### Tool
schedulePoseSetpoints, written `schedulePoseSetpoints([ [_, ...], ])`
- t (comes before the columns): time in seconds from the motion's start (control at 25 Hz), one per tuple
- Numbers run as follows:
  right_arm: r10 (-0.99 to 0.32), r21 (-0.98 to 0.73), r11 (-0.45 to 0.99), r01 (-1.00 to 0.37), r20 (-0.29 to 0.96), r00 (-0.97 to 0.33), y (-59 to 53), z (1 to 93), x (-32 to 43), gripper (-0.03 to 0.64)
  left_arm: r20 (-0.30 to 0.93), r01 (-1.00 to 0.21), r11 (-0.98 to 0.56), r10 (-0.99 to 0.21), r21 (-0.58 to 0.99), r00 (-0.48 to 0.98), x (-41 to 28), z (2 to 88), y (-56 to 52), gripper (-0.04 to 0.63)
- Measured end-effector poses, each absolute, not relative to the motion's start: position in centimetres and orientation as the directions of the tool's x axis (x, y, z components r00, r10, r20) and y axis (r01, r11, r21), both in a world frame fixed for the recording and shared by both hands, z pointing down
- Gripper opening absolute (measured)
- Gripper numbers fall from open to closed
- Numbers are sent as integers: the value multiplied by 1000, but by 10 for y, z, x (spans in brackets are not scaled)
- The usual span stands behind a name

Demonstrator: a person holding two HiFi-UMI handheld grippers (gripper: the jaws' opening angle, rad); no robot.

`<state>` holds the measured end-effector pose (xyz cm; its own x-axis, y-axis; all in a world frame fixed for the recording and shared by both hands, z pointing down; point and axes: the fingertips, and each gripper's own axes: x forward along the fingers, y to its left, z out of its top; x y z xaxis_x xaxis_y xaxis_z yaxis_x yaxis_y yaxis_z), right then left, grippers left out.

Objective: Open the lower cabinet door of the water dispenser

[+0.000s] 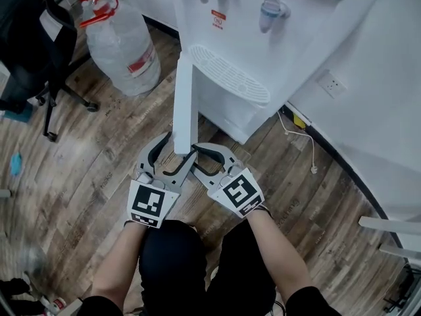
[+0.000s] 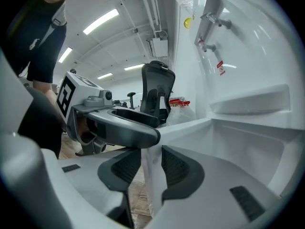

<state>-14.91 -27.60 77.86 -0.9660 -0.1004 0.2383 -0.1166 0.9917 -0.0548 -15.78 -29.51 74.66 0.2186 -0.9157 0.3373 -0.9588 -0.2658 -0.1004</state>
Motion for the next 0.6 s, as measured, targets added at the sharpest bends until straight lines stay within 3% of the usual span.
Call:
schedulePoseSetpoints([
  [0.36, -79, -44, 995, -93, 253, -964, -271, 774, -153, 143, 334, -970, -222, -926, -98, 178, -186, 747, -282, 275],
  [0.6, -97, -32, 994, -109, 252, -963, -282, 764, -153, 104, 334, -979, -178, -933, -101, 135, -212, 747, -273, 270],
])
